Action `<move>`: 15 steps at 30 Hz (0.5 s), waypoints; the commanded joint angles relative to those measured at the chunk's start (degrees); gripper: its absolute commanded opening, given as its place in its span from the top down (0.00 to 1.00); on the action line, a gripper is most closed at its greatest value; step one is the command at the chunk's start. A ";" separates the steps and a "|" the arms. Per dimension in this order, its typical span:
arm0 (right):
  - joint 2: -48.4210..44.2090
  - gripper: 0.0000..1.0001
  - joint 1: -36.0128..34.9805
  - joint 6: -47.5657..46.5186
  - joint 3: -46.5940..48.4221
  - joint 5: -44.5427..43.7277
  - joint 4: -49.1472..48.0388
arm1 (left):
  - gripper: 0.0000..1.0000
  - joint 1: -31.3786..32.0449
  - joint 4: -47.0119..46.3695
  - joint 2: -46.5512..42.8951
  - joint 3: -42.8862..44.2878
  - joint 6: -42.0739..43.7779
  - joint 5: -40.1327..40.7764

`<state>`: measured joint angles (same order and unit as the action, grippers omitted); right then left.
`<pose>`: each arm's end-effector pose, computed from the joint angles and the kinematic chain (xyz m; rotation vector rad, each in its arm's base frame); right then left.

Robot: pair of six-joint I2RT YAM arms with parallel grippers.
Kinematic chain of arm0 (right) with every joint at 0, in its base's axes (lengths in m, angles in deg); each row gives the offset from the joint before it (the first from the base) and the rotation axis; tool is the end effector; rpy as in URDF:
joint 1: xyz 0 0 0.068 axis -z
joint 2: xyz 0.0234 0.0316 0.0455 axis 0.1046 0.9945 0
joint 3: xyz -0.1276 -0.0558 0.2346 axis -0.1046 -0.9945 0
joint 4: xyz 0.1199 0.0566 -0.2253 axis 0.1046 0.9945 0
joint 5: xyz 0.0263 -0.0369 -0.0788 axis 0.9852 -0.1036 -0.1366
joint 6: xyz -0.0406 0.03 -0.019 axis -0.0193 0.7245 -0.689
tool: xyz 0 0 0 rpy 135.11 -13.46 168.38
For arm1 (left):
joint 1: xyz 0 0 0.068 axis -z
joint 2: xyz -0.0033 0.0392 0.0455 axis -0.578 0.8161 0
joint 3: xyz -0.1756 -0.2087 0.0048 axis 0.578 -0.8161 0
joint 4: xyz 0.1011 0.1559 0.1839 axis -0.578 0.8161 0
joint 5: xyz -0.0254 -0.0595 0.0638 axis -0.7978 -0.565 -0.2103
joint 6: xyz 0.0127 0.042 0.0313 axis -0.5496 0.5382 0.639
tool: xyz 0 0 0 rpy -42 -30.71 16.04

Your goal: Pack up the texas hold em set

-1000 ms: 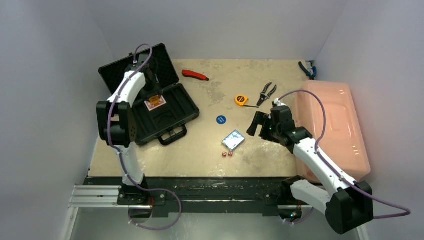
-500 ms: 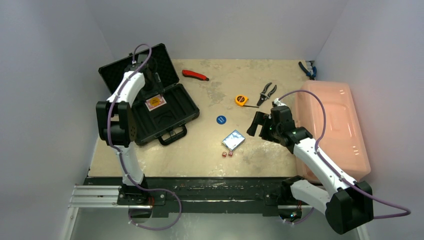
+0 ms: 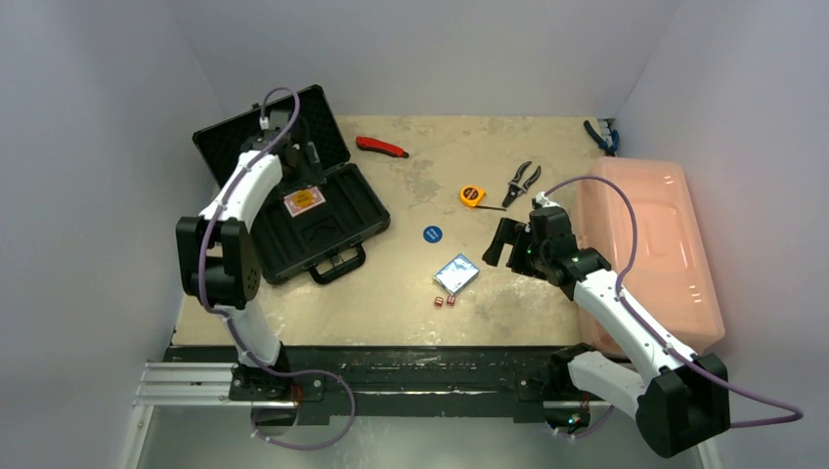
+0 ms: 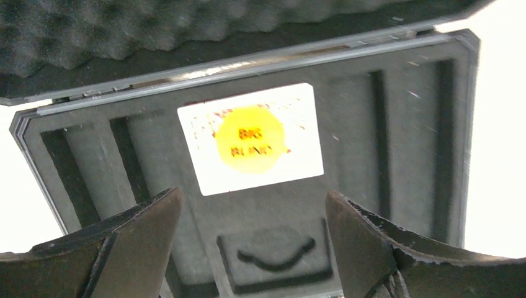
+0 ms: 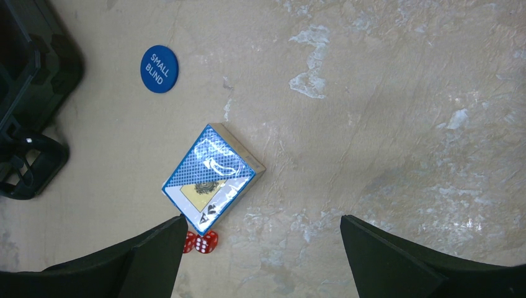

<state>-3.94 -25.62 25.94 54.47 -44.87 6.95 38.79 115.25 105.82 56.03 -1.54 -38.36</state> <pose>0.1975 0.0710 0.2384 0.2913 2.4133 0.4572 0.3977 -0.0175 0.2560 -0.6022 2.5671 0.0725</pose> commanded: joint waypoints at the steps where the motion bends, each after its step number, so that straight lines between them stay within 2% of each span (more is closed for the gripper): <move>1: -0.05 0.01 -0.25 -0.76 -0.30 0.07 -1.67 | 0.12 4.58 -8.01 -11.42 -4.66 3.93 -0.24; 10: -0.05 0.01 -0.21 -0.79 -0.30 -0.32 -1.69 | 0.08 12.67 -11.47 -22.29 -11.71 6.41 -1.35; 15: -0.05 0.01 -0.20 -0.68 -0.13 -0.82 -1.46 | 0.01 17.60 -15.80 -28.36 -17.97 8.15 -4.43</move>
<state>-3.94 -25.62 25.92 54.47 -44.92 6.95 52.91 104.61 82.06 41.83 3.88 -40.26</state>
